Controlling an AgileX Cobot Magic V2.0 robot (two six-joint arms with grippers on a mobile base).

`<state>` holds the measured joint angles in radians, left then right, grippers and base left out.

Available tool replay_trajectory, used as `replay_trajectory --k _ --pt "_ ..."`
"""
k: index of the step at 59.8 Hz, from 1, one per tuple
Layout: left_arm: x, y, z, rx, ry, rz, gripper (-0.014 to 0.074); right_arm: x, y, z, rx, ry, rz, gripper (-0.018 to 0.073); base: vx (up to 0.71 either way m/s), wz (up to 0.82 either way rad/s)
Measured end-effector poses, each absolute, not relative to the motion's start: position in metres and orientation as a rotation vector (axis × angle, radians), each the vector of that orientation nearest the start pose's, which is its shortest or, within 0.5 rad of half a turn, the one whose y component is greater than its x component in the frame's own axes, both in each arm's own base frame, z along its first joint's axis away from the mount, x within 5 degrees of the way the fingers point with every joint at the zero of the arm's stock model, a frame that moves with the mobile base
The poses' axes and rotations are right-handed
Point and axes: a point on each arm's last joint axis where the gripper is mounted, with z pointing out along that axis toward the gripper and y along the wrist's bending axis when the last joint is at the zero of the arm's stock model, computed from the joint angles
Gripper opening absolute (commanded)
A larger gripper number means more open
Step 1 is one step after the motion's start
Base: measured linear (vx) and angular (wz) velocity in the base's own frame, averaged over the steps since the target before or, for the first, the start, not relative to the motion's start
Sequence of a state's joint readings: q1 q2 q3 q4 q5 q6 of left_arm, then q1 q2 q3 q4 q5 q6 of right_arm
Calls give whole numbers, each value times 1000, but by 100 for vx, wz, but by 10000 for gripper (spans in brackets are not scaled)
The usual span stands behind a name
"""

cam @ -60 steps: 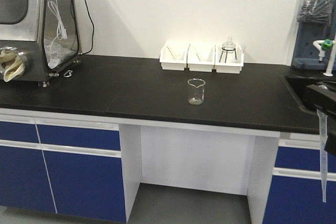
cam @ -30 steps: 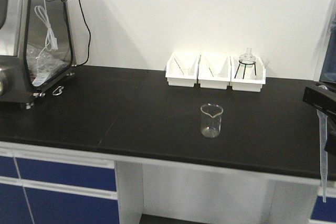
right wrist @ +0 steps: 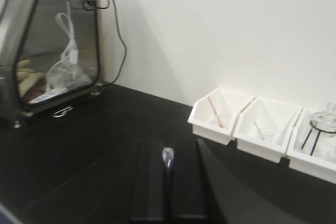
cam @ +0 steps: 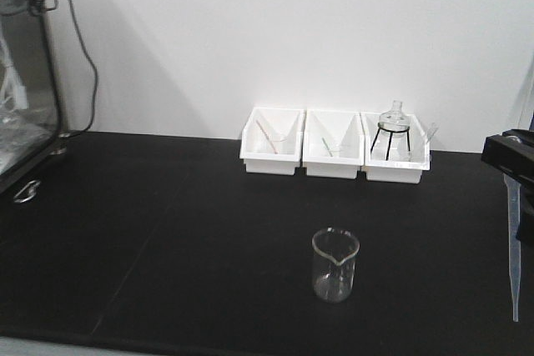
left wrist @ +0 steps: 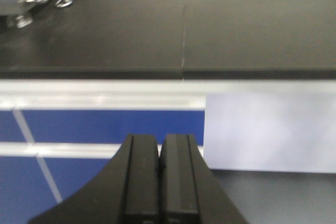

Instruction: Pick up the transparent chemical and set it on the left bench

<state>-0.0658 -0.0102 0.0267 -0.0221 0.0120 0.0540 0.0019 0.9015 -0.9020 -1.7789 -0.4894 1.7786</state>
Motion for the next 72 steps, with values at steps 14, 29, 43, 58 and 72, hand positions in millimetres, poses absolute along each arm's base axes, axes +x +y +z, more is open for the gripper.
replay_trajectory --k 14,29,43,58,72 --pt "57 -4 204 74 1510 -27 -3 184 42 411 -394 1553 360 -3 42 -22" --pt "57 -4 204 74 1510 -27 -3 184 42 411 -394 1553 360 -3 36 -24" --pt "57 -4 204 74 1510 -27 -3 184 42 411 -394 1553 360 -3 28 -24" --pt "57 -4 204 74 1510 -27 -3 184 42 411 -394 1553 360 -3 15 -11" --pt "57 -4 204 74 1510 -27 -3 184 42 411 -394 1553 360 -3 4 0"
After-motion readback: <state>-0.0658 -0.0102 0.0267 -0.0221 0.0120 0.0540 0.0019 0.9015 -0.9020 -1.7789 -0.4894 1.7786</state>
